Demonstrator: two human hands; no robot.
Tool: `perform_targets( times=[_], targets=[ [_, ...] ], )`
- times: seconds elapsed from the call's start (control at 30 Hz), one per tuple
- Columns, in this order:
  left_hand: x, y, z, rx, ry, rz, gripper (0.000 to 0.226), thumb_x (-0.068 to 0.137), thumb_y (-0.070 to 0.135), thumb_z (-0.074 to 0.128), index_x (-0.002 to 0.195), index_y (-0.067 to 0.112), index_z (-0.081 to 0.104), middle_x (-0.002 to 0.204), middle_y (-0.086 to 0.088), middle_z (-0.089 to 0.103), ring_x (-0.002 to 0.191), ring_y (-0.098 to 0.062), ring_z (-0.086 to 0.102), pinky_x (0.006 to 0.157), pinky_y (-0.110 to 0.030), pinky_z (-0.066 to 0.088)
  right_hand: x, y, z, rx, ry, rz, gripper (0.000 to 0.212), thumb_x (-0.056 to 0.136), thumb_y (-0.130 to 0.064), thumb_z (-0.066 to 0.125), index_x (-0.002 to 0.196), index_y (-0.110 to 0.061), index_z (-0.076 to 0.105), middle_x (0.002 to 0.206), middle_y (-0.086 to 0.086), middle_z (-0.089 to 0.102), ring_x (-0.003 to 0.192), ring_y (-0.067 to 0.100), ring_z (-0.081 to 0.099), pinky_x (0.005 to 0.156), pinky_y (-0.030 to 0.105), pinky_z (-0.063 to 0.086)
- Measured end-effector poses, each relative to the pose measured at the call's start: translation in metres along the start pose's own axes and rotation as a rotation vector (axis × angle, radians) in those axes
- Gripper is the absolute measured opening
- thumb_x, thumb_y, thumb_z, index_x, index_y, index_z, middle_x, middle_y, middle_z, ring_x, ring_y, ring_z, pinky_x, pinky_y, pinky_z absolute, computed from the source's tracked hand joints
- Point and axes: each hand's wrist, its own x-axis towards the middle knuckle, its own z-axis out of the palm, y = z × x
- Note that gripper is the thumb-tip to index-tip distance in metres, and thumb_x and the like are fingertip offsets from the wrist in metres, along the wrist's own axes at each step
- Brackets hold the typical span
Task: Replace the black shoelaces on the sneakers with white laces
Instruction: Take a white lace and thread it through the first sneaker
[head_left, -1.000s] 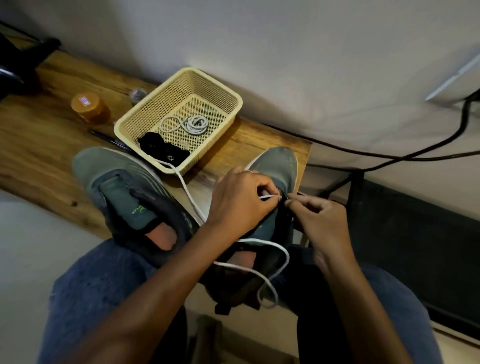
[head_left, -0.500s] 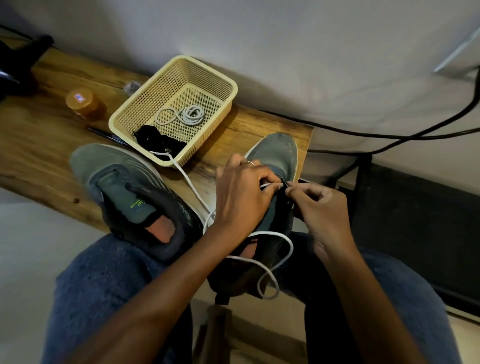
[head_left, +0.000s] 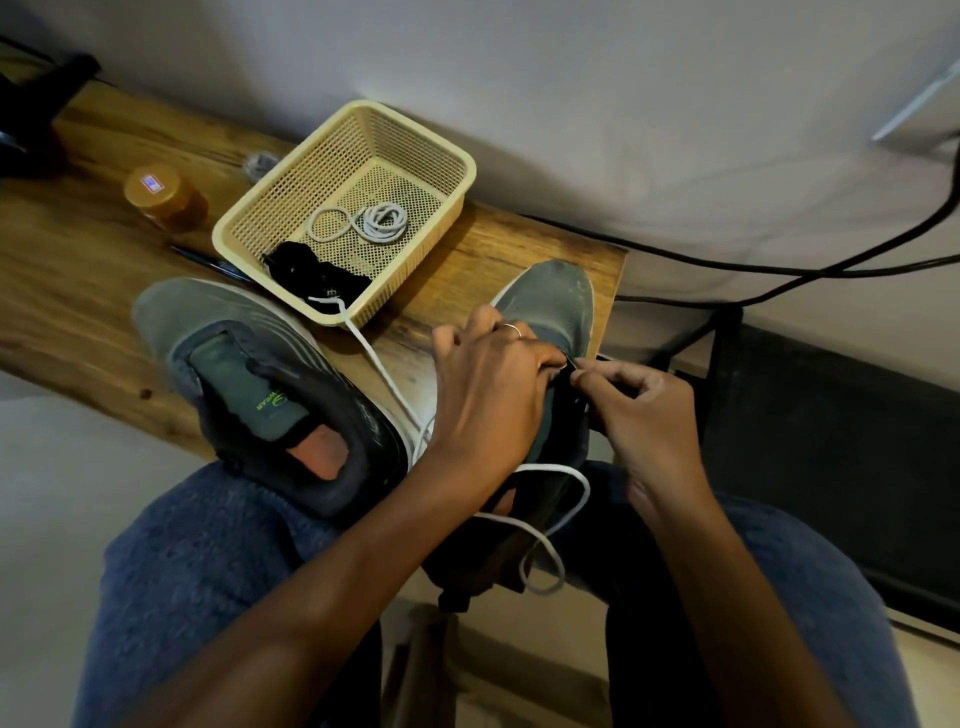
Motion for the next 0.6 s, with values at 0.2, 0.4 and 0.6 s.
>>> perform_targets(
  times=[0.2, 0.4, 0.6],
  targets=[
    [0.0023, -0.0044, 0.0005, -0.059, 0.053, -0.121, 0.013, 0.079, 0.035, 0.075, 0.091, 0.04, 0.075, 0.091, 0.013, 0.072, 0.109, -0.011, 0.046, 0.089, -0.033, 0.014, 0.0002, -0.0015, 0.0008, -0.018, -0.014, -0.002, 0.01, 0.083, -0.005, 0.068, 0.087, -0.011, 0.075, 0.079, -0.01, 0.072, 0.073, 0.0, 0.068, 0.069, 0.017, 0.055],
    [0.0039, -0.0066, 0.0028, -0.055, 0.077, -0.132, 0.009, 0.076, 0.039, 0.074, 0.085, 0.037, 0.075, 0.1, 0.014, 0.065, 0.115, -0.016, 0.041, 0.091, -0.037, 0.016, -0.0001, -0.0046, 0.0, -0.05, -0.03, -0.018, 0.012, 0.083, -0.004, 0.068, 0.085, -0.013, 0.074, 0.08, -0.011, 0.072, 0.074, -0.002, 0.067, 0.073, 0.019, 0.056],
    [0.008, -0.0095, 0.003, -0.044, 0.059, -0.064, 0.009, 0.077, 0.039, 0.073, 0.085, 0.034, 0.075, 0.1, 0.015, 0.065, 0.111, -0.014, 0.039, 0.087, -0.033, 0.013, -0.0021, -0.0048, -0.0007, -0.115, -0.055, -0.09, 0.014, 0.085, -0.004, 0.067, 0.095, -0.012, 0.074, 0.074, -0.005, 0.07, 0.063, -0.005, 0.063, 0.062, 0.012, 0.051]
  ],
)
